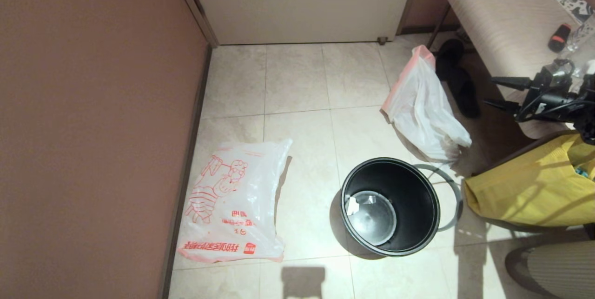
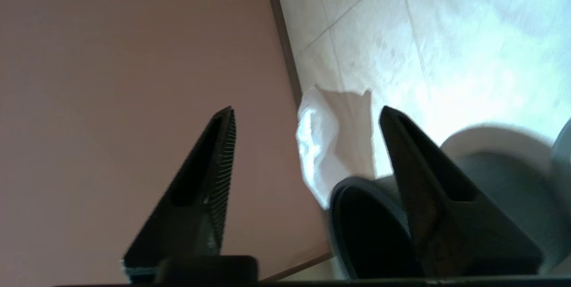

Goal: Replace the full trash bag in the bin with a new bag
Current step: Place the trash bag on the floor, then pick up a new trash bag

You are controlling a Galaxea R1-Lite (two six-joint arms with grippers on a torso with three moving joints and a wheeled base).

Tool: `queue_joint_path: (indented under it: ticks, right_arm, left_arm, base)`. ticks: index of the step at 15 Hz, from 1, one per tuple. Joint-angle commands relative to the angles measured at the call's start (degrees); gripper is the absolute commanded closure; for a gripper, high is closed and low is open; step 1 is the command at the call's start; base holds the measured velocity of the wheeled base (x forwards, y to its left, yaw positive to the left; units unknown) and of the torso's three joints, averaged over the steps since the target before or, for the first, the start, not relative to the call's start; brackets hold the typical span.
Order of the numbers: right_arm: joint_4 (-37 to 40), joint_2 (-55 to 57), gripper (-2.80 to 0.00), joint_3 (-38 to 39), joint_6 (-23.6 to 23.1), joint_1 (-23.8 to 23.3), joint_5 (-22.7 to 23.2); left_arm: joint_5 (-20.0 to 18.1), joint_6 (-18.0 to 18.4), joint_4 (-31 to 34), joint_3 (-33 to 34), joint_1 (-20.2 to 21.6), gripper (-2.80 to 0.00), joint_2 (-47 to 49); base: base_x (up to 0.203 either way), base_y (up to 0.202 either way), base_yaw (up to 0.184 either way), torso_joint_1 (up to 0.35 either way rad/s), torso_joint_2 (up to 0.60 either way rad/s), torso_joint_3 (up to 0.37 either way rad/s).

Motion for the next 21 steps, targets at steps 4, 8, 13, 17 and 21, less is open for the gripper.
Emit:
queue_joint_path:
  ticks: [4,8,13,17,21]
  right_arm:
    - [17.79,-22.29,-2.8,14.33,-0.93,-0.15,0.35]
    - [27.76,-19.03,0.0,11.64,-6.1,3.59,-0.5]
    - [36.13,-12.21,0.0,5.28,-26.38,20.17,-27.69]
    - [44.72,-18.58,0.0,5.18,-34.3,22.99,-36.05]
    - [52.7,-29.42,0.0,15.52,-44.2,24.62,-46.9]
  left_arm:
    - [-0.01,-0.02,0.0,0.01,0.01,0.0,0.02]
    - [-0.01,-0.02,0.0,0.01,0.01,0.0,0.02]
    - [-0.01,-0.02,0.0,0.01,0.01,0.0,0.02]
    - [-0.01,-0.02,0.0,0.01,0.01,0.0,0.02]
    - [-0.01,-0.02,0.0,0.01,0.01,0.0,0.02]
  base:
    - [0.0,0.0,0.0,0.0,0.0,0.0]
    - [0.0,0.0,0.0,0.0,0.0,0.0]
    - [0.0,0.0,0.0,0.0,0.0,0.0]
    - [0.0,0.0,0.0,0.0,0.0,0.0]
    - [0.0,0.0,0.0,0.0,0.0,0.0]
